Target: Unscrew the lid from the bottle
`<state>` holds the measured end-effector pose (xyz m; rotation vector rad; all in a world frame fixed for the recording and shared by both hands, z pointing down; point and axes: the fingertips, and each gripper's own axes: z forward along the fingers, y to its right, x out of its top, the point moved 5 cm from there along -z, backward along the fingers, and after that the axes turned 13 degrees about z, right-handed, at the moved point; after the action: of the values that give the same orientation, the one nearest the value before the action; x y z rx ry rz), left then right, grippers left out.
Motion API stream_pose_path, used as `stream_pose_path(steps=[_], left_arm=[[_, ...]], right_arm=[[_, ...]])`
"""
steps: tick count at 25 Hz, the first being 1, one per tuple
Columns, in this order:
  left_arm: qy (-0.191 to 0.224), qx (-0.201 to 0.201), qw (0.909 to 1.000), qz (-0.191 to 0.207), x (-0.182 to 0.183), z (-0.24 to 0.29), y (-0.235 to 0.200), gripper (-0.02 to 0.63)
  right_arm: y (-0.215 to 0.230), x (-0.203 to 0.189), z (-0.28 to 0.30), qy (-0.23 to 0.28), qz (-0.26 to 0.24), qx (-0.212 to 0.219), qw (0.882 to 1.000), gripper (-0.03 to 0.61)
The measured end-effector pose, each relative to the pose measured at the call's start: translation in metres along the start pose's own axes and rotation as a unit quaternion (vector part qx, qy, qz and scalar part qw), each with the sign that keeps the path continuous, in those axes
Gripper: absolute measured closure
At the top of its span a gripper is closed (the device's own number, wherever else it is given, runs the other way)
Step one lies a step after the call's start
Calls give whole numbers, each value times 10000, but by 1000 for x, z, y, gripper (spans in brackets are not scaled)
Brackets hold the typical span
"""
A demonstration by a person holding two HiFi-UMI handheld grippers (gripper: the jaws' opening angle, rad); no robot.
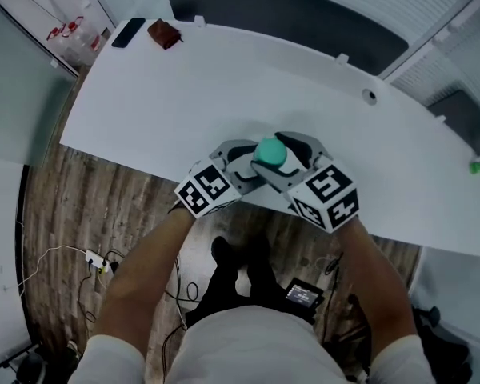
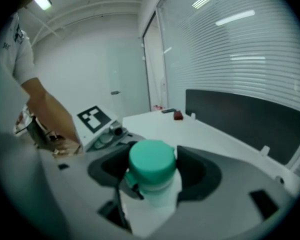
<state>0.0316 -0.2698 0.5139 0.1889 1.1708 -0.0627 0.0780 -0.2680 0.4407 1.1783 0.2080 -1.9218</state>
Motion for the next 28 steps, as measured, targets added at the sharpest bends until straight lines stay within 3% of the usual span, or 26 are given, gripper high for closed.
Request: stream_pose_path(steps=[3,6,9,13,17,19,22,25,28], left_arm=[[-99,-390,9991,128,0,1,-2,318],[-150,-283,9994,146,2,0,-4,316],[-92,431,9990,58,4,-4,-3,313],[-84,1547,9875,-303,0,-7,3,310],[-254,2227,9727,-598,-4,3,7,307],[-329,2370,9688,-649,-6,6,4,307],[-272,2050,9767,-575,-5,6,2,308],[-216,1365,9901,-260,-6,4,0,308],[-196,610,9979,28,-6,3,0,308]], right_arm=[[1,1,0,-124,-187,294,9993,273],[2,1,2,-54,-110,234,9997,273],[3,2,3,133,122,-106,9998,273],[2,3,4,403,529,-736,9951,273],[-4,4,8,653,861,-1306,9855,273],[-5,4,9,731,926,-1425,9827,273],[-3,4,9,599,753,-1203,9881,273],[-3,3,8,378,375,-705,9961,273],[-4,2,6,155,-13,-211,9997,273]])
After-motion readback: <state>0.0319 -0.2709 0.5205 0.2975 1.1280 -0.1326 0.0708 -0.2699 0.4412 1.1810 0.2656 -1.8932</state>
